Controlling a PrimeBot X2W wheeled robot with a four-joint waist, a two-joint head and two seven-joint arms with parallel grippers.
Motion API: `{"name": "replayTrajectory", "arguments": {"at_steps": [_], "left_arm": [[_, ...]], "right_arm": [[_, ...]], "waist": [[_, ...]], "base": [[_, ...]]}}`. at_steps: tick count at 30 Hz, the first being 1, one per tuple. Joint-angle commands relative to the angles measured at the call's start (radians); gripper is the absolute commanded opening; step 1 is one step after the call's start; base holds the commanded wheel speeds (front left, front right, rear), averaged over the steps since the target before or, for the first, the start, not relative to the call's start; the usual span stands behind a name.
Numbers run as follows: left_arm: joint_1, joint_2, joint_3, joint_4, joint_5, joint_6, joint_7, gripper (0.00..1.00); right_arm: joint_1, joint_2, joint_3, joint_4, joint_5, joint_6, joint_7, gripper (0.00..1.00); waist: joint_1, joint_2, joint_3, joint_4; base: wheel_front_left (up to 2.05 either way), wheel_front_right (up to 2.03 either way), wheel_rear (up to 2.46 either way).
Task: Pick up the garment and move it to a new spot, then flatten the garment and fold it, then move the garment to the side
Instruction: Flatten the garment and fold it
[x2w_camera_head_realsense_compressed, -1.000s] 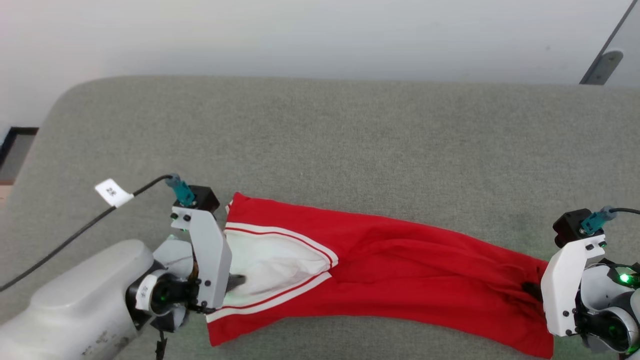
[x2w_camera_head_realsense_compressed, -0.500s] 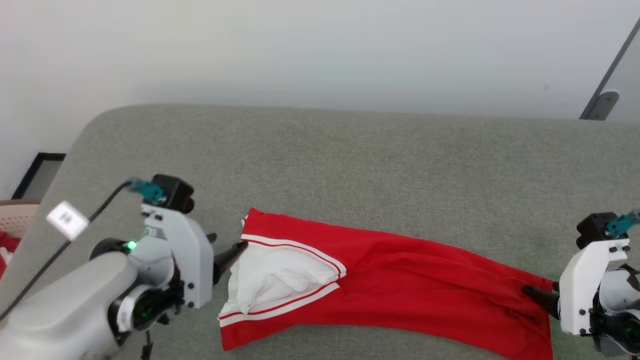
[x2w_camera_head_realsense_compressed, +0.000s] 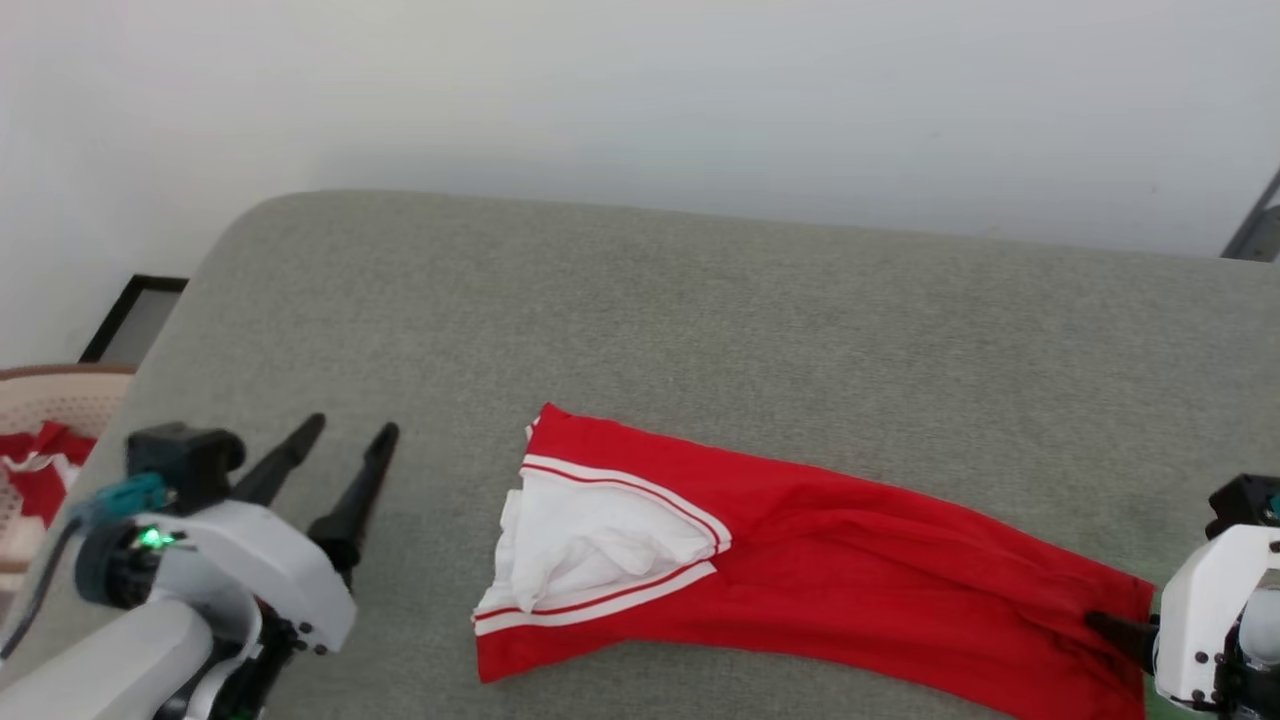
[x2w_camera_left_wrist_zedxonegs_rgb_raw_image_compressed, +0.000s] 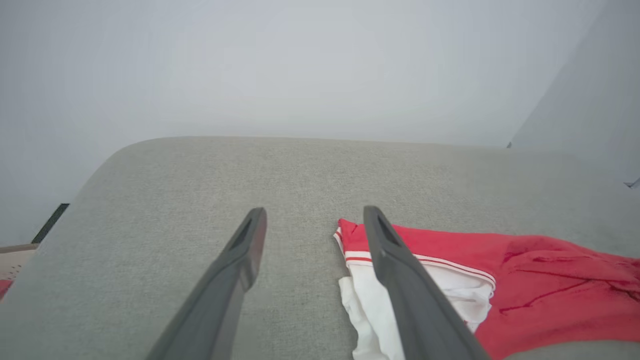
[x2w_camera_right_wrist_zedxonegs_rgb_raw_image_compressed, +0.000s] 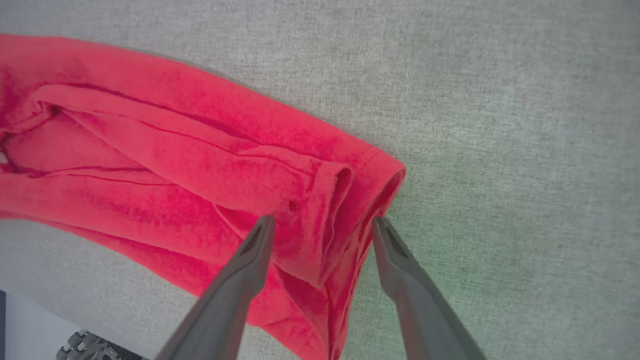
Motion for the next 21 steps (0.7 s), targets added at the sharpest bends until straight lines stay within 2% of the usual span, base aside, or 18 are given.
{"name": "replayTrajectory", "arguments": {"at_steps": [1,3,7,10,12,13,14,15,21], "left_arm": [[0.023,0.002,0.015,-0.001,0.007,0.009,-0.008,1.0],[0.057,-0.004,0.061,-0.011,0.025,0.022,-0.018,1.0],[0.15,-0.042,0.216,-0.028,0.116,0.044,-0.019,1.0],[0.239,-0.082,0.335,-0.046,0.206,0.047,-0.02,1.0],[0.293,-0.115,0.42,-0.061,0.264,0.034,-0.02,1.0],[0.327,-0.133,0.455,-0.064,0.289,0.028,-0.02,1.0],[0.36,-0.152,0.495,-0.064,0.312,0.023,-0.02,1.0],[0.385,-0.169,0.528,-0.071,0.34,0.013,-0.02,1.0],[0.512,-0.279,0.7,-0.078,0.439,-0.05,-0.02,1.0]], "right_arm": [[0.01,0.007,-0.008,0.006,-0.009,-0.002,-0.001,1.0],[0.007,0.016,-0.018,0.019,-0.016,-0.002,-0.006,1.0],[-0.006,0.033,-0.026,0.057,-0.022,-0.002,-0.017,1.0],[-0.009,0.049,-0.017,0.089,-0.026,-0.002,-0.021,1.0],[-0.013,0.048,0.001,0.1,-0.023,-0.002,-0.031,1.0],[-0.015,0.047,0.006,0.11,-0.024,-0.002,-0.036,0.85],[-0.018,0.046,0.02,0.115,-0.024,-0.002,-0.039,0.4],[-0.021,0.044,0.026,0.12,-0.023,-0.002,-0.045,0.0],[-0.032,0.014,0.057,0.139,0.002,-0.002,-0.063,0.0]], "waist": [[0.0,-0.0001,0.011,0.017],[0.0,-0.0001,0.017,0.029],[0.0,-0.0001,0.027,0.05],[0.0,-0.0001,0.032,0.063],[0.0,-0.0001,0.036,0.07],[0.0,-0.0001,0.038,0.074],[0.0,-0.0001,0.039,0.076],[0.0,-0.0001,0.04,0.079],[0.0,-0.0001,0.048,0.089]], "base": [[0.0,0.0,0.0],[0.0,0.0,0.0],[0.0,0.0,0.0],[0.0,0.0,0.0],[0.0,0.0,0.0],[0.0,0.0,0.0],[0.0,0.0,0.0],[0.0,0.0,0.0],[0.0,0.0,0.0]]}}
